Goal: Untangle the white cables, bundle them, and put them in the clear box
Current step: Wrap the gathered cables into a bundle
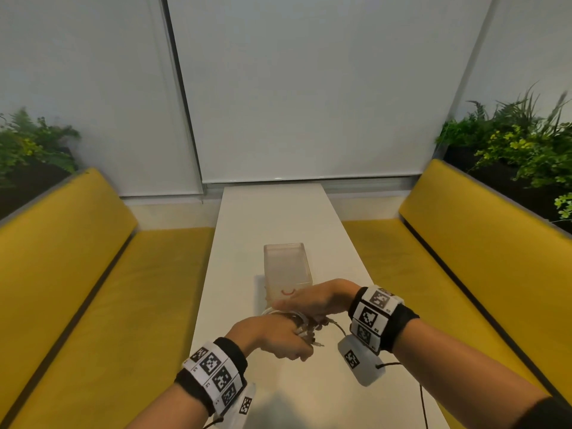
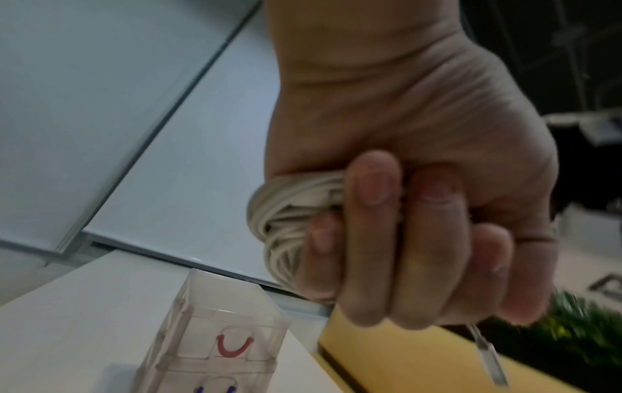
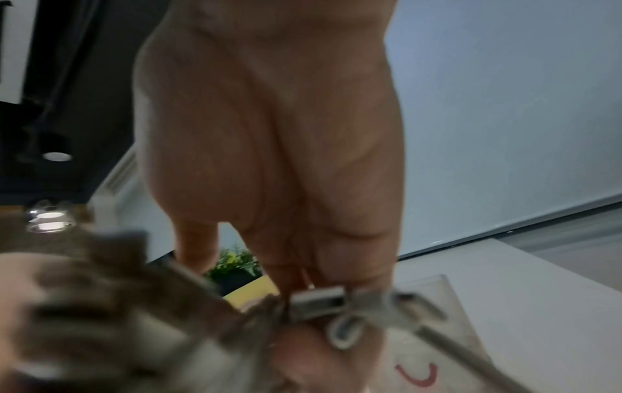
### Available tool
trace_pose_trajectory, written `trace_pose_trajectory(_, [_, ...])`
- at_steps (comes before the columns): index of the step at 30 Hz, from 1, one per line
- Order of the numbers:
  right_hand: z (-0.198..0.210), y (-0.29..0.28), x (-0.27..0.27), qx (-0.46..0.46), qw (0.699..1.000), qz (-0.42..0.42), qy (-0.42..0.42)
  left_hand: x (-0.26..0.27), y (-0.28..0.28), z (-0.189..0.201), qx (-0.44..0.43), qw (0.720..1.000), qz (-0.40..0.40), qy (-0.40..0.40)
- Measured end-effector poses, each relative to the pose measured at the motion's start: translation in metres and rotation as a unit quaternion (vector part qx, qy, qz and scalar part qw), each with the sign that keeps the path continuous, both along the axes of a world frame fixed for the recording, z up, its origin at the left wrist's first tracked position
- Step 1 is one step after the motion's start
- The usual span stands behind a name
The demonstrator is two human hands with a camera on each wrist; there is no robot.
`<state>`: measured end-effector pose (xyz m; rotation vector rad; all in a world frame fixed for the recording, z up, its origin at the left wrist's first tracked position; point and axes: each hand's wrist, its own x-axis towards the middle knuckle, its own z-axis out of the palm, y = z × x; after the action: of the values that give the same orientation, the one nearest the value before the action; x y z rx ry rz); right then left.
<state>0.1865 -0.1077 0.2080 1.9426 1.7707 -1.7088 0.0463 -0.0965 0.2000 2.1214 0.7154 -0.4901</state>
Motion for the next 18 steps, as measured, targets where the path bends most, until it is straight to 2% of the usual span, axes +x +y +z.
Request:
trace_pose_trajectory(3, [-0.013, -0.003, -0.008, 0.046, 0.997, -0.003, -0.069, 0.004, -0.002, -0.004, 0.061, 0.997, -0.014, 0.033])
trace_pose_trajectory(9, [-0.038, -0.010, -0.008, 0.067, 0.992, -0.104, -0.020, 0.014, 0.001, -0.012, 0.145, 0.988, -0.044, 0.014])
trace_pose_trajectory(11, [-0.057, -0.007, -0.002, 0.059, 0.989, -0.133, -0.013, 0.018, 0.001, -0.014, 0.150, 0.987, -0.049, 0.018])
trace_pose_trajectory(13, [-0.054, -0.012, -0.007, 0.065, 0.984, -0.164, -0.014, 0.021, 0.001, -0.013, 0.155, 0.987, -0.046, 0.026])
trace_pose_trajectory(16, [-0.044, -0.022, -0.013, 0.118, 0.976, -0.182, 0.003, 0.023, 0.003, -0.012, 0.165, 0.983, -0.079, 0.036])
trace_pose_trajectory(18, [-0.045, -0.027, -0.014, 0.174, 0.967, -0.184, -0.022, 0.023, 0.004, -0.012, 0.174, 0.980, -0.097, 0.023])
